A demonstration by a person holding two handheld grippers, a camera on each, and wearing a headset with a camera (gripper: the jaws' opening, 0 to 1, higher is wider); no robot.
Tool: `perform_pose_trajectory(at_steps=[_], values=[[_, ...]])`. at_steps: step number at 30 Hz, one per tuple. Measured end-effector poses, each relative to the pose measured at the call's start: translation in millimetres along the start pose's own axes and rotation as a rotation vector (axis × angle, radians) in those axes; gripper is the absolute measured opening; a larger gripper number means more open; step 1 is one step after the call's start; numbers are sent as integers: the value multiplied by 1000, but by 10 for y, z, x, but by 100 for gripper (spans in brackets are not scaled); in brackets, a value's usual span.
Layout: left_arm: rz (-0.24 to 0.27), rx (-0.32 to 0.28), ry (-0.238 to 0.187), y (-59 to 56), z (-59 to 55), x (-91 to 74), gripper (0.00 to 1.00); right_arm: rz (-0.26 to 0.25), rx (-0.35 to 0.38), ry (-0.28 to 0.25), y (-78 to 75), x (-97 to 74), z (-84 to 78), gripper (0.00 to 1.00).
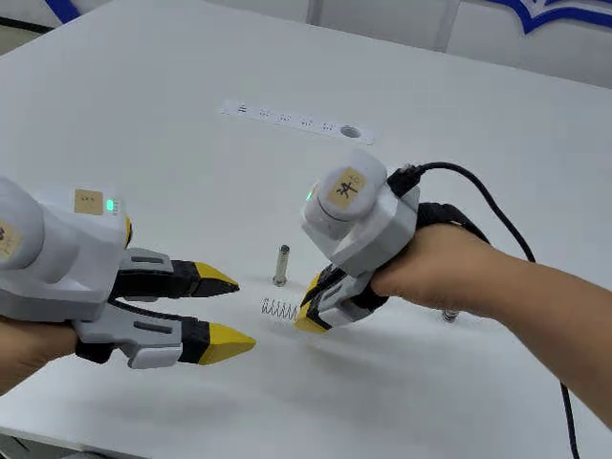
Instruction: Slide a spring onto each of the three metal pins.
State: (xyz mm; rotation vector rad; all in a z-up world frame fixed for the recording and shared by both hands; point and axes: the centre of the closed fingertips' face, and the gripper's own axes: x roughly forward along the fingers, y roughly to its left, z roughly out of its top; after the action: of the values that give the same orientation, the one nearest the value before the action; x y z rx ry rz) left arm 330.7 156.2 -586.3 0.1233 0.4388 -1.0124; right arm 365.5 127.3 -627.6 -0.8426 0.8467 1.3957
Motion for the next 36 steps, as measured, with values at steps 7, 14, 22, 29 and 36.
perform_pose_trajectory(at_steps=[7, 14, 22, 29, 36], values=[[-39, 24, -2, -95, 78, 76, 38, 25, -73, -29, 195, -312, 8, 11], [-83, 54, 4, -217, 153, 153, 37, 23, -126, -41, 294, -479, 8, 11], [-107, 85, 0, -282, 231, 181, 32, 42, -166, -47, 387, -489, 40, 12], [-136, 104, 5, -339, 236, 191, 22, 48, -190, -65, 440, -504, 88, 12], [-150, 116, 6, -365, 238, 209, 15, 55, -196, -75, 462, -503, 93, 12]])
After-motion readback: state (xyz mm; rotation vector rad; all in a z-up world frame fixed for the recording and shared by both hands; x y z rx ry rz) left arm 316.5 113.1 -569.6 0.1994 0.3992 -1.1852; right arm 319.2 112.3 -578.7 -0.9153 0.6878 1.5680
